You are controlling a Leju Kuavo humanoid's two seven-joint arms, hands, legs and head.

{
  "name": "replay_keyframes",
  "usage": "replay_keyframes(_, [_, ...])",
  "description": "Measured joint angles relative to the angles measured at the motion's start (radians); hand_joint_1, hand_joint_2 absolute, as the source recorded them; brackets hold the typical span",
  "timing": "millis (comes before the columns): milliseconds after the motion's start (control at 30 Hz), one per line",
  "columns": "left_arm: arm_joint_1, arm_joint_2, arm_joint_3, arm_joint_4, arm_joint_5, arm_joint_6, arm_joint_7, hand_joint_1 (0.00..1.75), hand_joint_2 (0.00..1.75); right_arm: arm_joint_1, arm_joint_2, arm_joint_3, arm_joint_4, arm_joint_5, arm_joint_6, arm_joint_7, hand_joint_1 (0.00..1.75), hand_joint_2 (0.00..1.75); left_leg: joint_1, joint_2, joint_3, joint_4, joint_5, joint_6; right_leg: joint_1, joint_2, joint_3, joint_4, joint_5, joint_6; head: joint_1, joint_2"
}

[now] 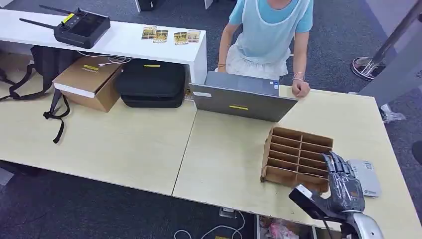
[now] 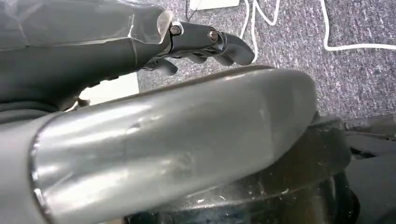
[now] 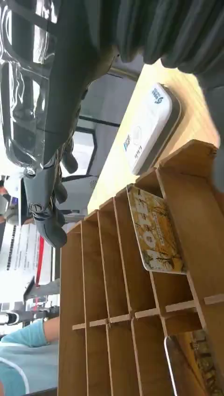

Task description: Pass the card to the sensor for recognition and then transmit it.

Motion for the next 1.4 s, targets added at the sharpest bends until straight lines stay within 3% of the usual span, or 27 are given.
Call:
replay_keyframes(33, [0.000, 0.000, 0.000, 0.000, -0.001, 0.000, -0.001, 0.00, 0.00, 0.000, 0.000, 0.000, 0.002, 0.000, 0.000, 0.000, 1.75, 1.75, 0.000, 0.000, 0.000, 0.000, 0.000, 0.000, 0.000, 0.000, 0.000, 0.000, 0.000, 0.000, 0.000, 0.000])
replay_keyframes(1000, [0.000, 0.000, 0.008, 0.002, 0.007, 0.000, -0.002, 0.00, 0.00, -0.012, -0.014, -0.002, 0.010, -0.022, -0.010, -0.016, 1.75, 1.75, 0.000, 0.000, 0.000, 0.000, 0.000, 0.000, 0.000, 0.000, 0.000, 0.000, 0.000, 0.000, 0.000, 0.000])
replay_keyframes(1167, [0.000, 0.000, 0.010, 0.003, 0.007, 0.000, -0.002, 0.00, 0.00, -0.027, -0.014, -0.002, 0.011, -0.062, -0.077, -0.062, 1.75, 1.75, 0.000, 0.000, 0.000, 0.000, 0.000, 0.000, 0.000, 0.000, 0.000, 0.000, 0.000, 0.000, 0.000, 0.000])
replay_keyframes(1400, [0.000, 0.000, 0.023, 0.003, 0.006, 0.000, -0.011, 0.00, 0.00, -0.097, -0.010, -0.002, 0.018, -0.159, -0.219, -0.186, 1.75, 1.75, 0.000, 0.000, 0.000, 0.000, 0.000, 0.000, 0.000, 0.000, 0.000, 0.000, 0.000, 0.000, 0.000, 0.000])
